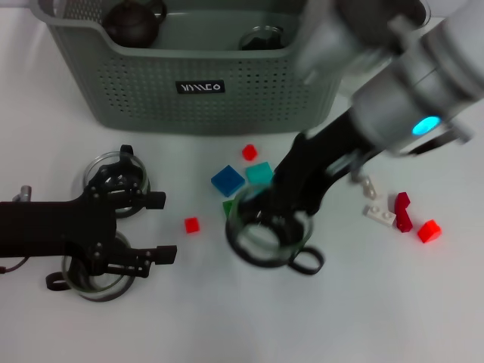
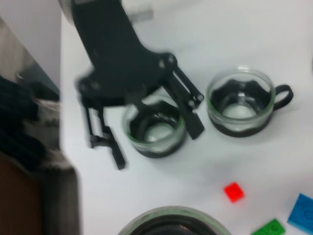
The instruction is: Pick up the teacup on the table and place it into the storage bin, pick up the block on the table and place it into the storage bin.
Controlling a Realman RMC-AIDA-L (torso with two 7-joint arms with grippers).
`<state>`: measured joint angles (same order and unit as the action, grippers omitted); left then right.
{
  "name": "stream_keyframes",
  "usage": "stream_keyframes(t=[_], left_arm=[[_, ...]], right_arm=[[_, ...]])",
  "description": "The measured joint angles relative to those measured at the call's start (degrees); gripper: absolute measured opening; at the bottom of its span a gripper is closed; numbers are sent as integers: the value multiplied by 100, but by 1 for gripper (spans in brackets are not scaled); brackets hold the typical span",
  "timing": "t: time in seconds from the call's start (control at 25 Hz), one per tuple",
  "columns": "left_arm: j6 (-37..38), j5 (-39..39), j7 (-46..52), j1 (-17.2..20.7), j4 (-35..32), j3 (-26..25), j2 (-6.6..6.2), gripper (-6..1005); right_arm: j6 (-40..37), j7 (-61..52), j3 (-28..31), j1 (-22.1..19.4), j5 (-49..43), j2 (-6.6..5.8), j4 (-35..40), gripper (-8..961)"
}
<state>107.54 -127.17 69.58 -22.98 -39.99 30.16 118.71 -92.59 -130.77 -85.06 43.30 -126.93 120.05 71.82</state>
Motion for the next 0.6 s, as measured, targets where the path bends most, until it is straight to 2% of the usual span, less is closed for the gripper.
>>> stream_keyframes(t=[0.16, 0.2, 0.24, 0.32, 0.44, 0.6], left_arm=[[61, 0, 2, -40, 0, 2, 2, 856], [63, 0, 2, -49, 0, 3, 3, 856], [64, 0, 3, -55, 0, 9, 3, 855], [68, 0, 2, -68, 0, 21, 4, 855], [72, 0, 3, -81, 7, 42, 19, 855], [75, 0, 3, -86, 9, 40, 36, 855]], right_arm=[[-1033, -169, 1130, 184, 150, 4, 553, 65], [-1362, -344, 1609, 405, 180, -5, 784, 65], [-1362, -344, 1609, 405, 180, -5, 784, 65], [-1530, -513, 1928, 678, 99, -42, 875, 65], [-1520, -711, 2090, 1099, -257, -107, 870, 65], [-1186, -819, 2134, 1664, -1165, -64, 839, 65]])
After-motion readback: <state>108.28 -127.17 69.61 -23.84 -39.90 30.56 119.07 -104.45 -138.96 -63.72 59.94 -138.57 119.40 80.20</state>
